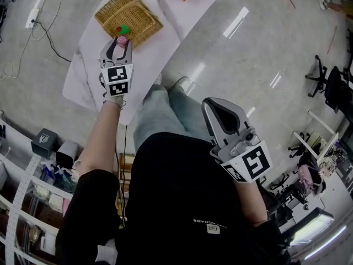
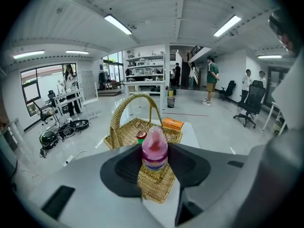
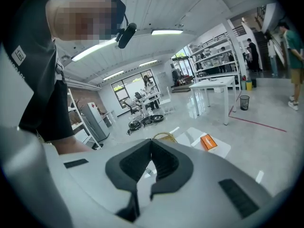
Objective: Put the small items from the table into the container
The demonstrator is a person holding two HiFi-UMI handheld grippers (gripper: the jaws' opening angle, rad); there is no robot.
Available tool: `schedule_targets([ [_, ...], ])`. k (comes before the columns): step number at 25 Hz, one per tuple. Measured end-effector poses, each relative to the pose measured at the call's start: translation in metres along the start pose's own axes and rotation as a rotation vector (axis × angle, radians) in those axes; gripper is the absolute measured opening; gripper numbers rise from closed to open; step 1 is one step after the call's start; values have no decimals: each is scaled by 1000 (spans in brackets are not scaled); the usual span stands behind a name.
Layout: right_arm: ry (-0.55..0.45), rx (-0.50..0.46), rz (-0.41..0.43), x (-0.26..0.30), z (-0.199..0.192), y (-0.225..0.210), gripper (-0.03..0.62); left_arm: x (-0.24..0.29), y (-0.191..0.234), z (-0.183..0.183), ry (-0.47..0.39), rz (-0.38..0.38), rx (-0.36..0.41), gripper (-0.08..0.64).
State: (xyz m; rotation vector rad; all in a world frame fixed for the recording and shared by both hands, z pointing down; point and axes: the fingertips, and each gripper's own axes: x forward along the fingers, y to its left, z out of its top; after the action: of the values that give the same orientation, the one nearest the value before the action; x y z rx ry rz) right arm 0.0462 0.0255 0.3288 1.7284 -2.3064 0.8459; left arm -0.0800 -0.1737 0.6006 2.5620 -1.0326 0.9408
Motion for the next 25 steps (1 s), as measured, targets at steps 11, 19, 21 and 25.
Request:
schedule_targets([
  [11, 24, 29, -36, 4, -13, -3, 9, 27, 12, -13, 17, -2, -7, 170],
  [19, 35, 34, -47, 5, -19, 1, 9, 35, 17, -29, 28, -2, -39, 170],
  [21, 34, 36, -51, 4, -19, -1, 9, 37, 15, -28, 27, -4, -36, 170],
  [25, 33, 36, -56, 4, -19, -1, 9, 41, 13, -30, 35, -19, -38, 170],
])
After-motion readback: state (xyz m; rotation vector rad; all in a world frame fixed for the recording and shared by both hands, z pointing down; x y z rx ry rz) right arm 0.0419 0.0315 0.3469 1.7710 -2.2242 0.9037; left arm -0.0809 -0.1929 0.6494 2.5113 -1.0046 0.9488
